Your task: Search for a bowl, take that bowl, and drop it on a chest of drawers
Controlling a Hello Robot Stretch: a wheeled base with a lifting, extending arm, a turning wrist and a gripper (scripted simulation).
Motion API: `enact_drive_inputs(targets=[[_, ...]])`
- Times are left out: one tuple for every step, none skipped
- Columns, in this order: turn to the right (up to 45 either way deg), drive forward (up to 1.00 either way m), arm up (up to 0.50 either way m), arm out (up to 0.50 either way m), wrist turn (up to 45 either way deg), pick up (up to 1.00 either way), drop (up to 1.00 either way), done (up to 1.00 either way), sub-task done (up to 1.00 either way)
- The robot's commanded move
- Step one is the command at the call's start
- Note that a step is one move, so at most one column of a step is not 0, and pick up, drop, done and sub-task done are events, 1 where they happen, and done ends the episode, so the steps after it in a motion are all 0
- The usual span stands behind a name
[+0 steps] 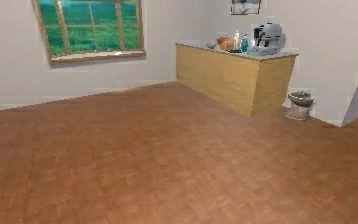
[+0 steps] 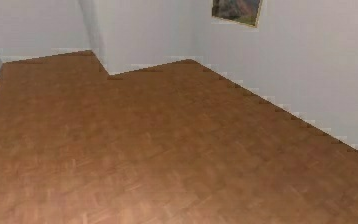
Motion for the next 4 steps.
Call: enact_drive_inputs(targets=[[9.0, 0.0, 0.0, 0.0, 0.0, 0.0, 0.0, 0.0, 0.0], [0.0, 1.0, 0.0, 0.0, 0.0, 0.0, 0.0, 0.0, 0.0], [0.0, 1.0, 0.0, 0.0, 0.0, 0.0, 0.0, 0.0, 0.0], [0.0, 0.9, 0.0, 0.0, 0.0, 0.0, 0.0, 0.0, 0.0]])
